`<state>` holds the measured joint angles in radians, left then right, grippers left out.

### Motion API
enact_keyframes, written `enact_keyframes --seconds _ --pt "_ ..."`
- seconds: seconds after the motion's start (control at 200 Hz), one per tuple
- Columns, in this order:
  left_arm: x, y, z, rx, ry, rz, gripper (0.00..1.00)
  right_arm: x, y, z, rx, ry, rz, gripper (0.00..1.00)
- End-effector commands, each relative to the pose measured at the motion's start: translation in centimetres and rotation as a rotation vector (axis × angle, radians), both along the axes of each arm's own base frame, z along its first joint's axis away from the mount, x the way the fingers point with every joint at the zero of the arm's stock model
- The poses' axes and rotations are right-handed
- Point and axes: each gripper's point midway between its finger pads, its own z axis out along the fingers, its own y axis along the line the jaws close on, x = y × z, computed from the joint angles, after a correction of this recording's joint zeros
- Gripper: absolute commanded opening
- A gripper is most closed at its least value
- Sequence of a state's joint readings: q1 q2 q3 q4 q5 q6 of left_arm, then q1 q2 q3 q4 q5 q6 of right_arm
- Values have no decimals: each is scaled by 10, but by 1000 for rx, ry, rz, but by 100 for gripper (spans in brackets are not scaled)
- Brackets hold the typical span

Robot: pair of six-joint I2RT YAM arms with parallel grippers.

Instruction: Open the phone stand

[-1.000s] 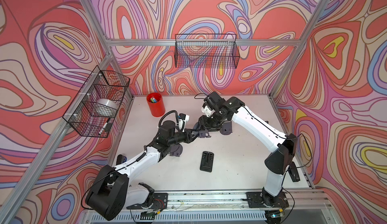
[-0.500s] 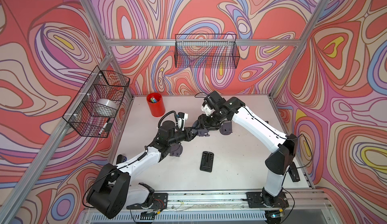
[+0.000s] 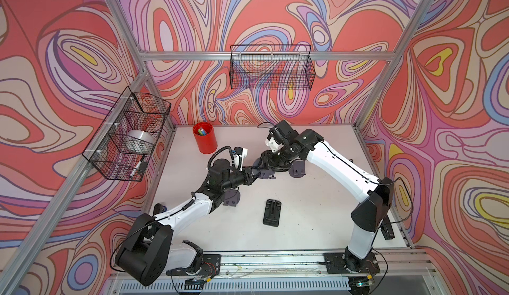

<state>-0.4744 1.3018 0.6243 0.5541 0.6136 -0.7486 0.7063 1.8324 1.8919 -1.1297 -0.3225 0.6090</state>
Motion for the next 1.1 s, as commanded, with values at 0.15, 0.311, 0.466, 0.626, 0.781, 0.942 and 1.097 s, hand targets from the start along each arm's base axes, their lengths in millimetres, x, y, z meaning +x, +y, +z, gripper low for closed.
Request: enact_keyframes --seconds 0.15,0.311,0.466,0.626,0.781,0.942,1.097 --pt "-1 -8 30 -76 -117 -41 0 -3 6 17 60 -57 4 47" --pt "-3 -15 38 -87 -152 -102 0 2 0 37 105 -153 -13 69" --pt "-1 -21 46 -107 -165 -149 0 9 -12 51 165 -223 -33 82" --pt "2 -27 55 -134 -167 -198 0 14 -31 66 225 -281 -38 83" --pt "7 -31 64 -218 -157 -251 0 16 -47 76 300 -321 -20 77" --pt "14 -36 79 -326 -158 -303 0 22 -55 83 386 -350 18 65" --pt "23 -41 79 -345 -151 -305 0 31 -60 88 468 -350 27 50"
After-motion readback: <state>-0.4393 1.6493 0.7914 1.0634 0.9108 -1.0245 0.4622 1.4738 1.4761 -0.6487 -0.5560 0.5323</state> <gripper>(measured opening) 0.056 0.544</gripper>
